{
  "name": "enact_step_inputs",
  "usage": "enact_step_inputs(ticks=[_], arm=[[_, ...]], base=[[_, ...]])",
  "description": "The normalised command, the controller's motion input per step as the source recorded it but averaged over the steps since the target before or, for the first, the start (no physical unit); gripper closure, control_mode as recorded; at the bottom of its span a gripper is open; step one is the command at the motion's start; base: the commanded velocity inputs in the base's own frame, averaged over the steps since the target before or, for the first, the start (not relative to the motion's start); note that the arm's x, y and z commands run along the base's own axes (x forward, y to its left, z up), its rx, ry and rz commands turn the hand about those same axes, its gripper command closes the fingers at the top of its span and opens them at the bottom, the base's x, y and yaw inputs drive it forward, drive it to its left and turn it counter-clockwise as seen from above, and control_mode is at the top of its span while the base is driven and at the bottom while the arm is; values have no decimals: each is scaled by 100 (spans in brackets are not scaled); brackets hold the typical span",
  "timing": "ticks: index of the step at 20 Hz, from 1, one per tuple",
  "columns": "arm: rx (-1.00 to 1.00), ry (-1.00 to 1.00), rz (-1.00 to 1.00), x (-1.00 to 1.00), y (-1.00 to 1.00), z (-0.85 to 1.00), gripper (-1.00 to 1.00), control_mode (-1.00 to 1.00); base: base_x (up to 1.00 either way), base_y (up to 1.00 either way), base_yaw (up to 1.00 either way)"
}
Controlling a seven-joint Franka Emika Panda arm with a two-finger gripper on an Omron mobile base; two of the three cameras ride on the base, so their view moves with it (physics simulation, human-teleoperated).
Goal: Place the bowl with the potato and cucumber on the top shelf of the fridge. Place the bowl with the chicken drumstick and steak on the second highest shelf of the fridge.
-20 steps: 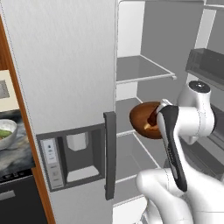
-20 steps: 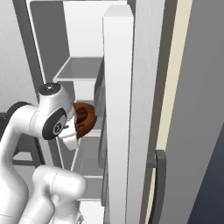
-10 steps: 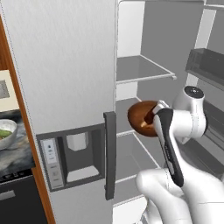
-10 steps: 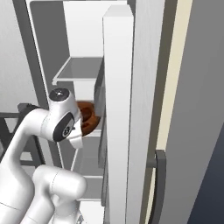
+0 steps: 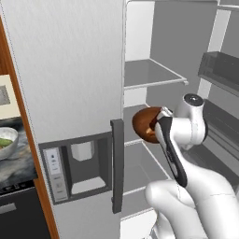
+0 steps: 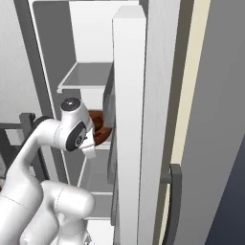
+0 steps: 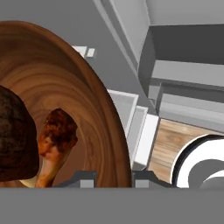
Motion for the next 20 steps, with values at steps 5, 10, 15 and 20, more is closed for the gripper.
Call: enact_step_inputs(ticks=[5, 10, 15, 20], arm=[[0, 0, 0, 28, 0, -25, 100, -100], [0, 0, 0, 37, 0, -9, 100, -100], [0, 0, 0, 32, 0, -20, 100, -100], [0, 0, 0, 37, 0, -18, 100, -100]], base=[[0, 0, 0], [0, 0, 0], [0, 0, 0], [0, 0, 0]])
